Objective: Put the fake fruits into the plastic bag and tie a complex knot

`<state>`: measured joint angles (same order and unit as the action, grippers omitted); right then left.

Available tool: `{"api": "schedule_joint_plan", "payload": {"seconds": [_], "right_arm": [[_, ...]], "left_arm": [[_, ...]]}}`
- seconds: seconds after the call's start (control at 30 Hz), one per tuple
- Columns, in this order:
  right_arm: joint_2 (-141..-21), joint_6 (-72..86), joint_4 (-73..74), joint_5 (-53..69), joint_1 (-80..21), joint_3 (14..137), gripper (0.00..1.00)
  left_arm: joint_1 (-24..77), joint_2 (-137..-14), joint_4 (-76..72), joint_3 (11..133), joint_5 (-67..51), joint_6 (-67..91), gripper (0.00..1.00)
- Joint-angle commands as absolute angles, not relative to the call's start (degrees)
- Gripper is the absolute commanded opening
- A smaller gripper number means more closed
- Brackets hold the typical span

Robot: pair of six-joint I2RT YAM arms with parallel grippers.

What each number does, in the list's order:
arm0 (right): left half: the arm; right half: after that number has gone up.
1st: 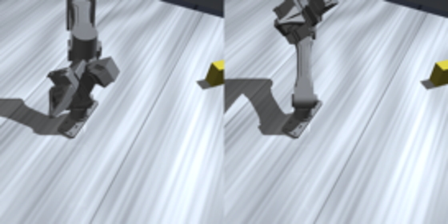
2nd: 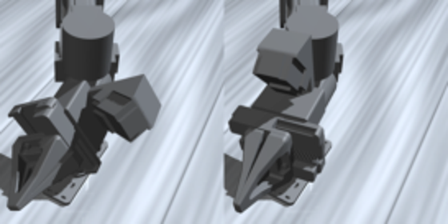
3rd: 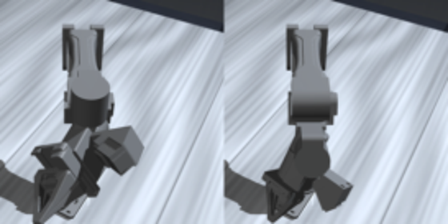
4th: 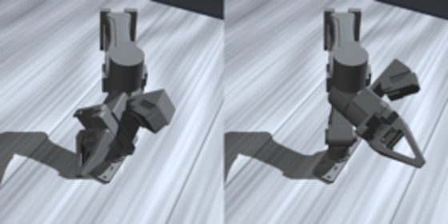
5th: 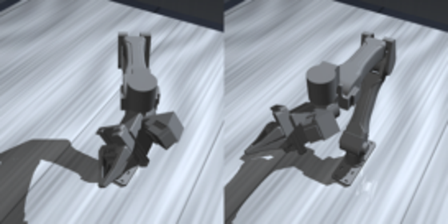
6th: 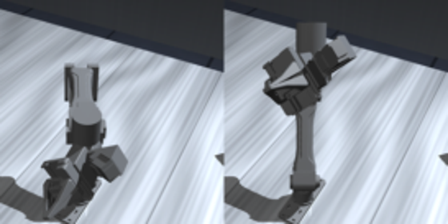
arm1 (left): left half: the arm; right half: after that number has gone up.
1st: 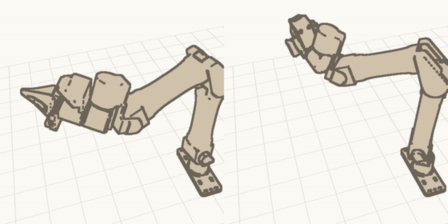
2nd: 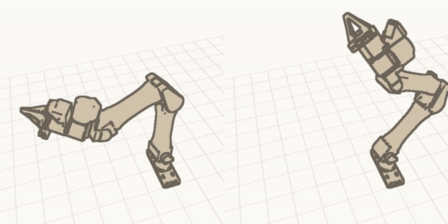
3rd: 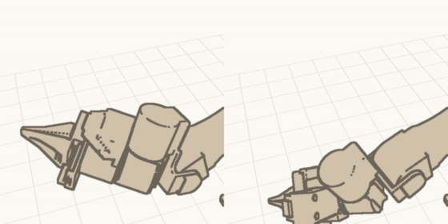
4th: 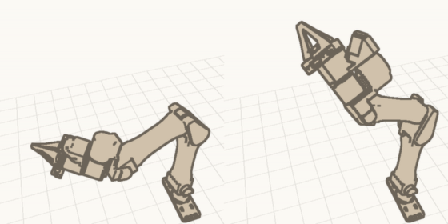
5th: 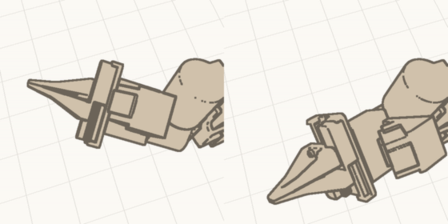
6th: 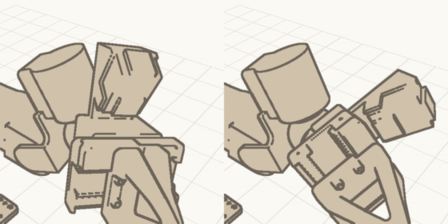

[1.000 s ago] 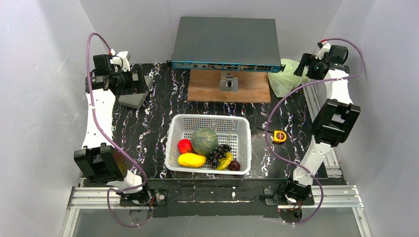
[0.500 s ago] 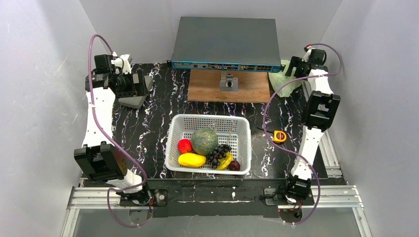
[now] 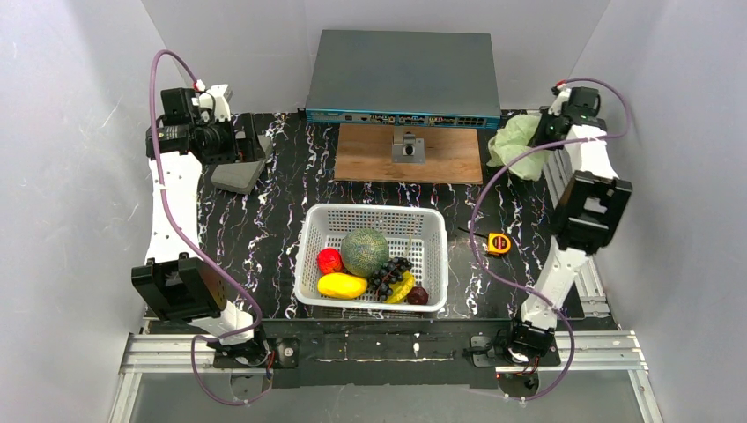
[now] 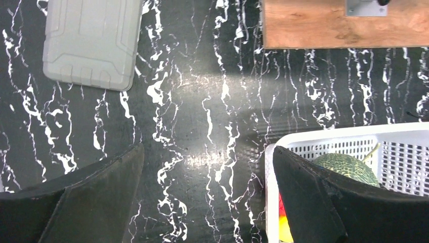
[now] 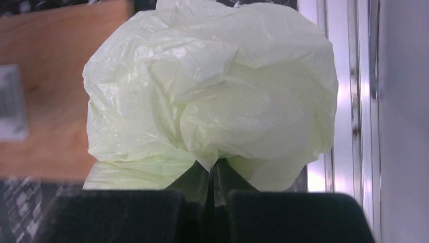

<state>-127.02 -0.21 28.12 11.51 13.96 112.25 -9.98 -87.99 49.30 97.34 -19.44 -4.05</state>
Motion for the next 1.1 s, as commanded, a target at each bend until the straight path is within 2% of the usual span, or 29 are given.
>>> {"api": "schedule_joint_plan", "payload": {"seconds": [0.0,0.1,0.23,0.37,0.47,0.63,0.73,0.93,1.07], "right_arm": [[-106.26,1.15,26.79,20.42,16.75,98.45,0.01],[-94.40,-0.60,31.80,24.78,17.71,89.71,0.01],[-82.89,-8.19,46.06,31.59,18.51,83.91,0.01],[-69.43,-15.28,54.10,37.51,18.65,76.84,0.01],[-60.56,-18.55,58.97,46.76,18.51,73.99,0.01],[-53.09,-14.69,60.64,58.74,14.12,70.16,0.01],[-52.29,-10.41,57.53,60.50,6.53,68.32,0.01],[-55.76,3.98,41.65,63.50,-8.16,65.97,0.01],[-60.51,6.37,39.11,65.39,-14.94,68.20,0.01]], "left_arm": [[-9.83,-87.85,50.20,101.01,-26.63,-6.16,0.99],[-9.78,-88.15,53.44,103.12,-31.58,-8.92,1.00],[-9.83,-86.30,57.73,103.75,-38.00,-15.37,0.99],[-9.84,-79.63,56.99,100.00,-45.35,-20.61,1.00],[-7.75,-73.49,55.59,96.72,-51.29,-24.32,0.99],[8.25,-65.50,57.70,89.65,-46.05,-38.74,1.00],[19.80,-63.69,55.61,85.54,-41.66,-43.43,1.00],[41.60,-62.41,38.59,78.71,-31.97,-47.16,0.99],[52.99,-62.79,29.22,75.50,-26.01,-50.93,0.99]]}}
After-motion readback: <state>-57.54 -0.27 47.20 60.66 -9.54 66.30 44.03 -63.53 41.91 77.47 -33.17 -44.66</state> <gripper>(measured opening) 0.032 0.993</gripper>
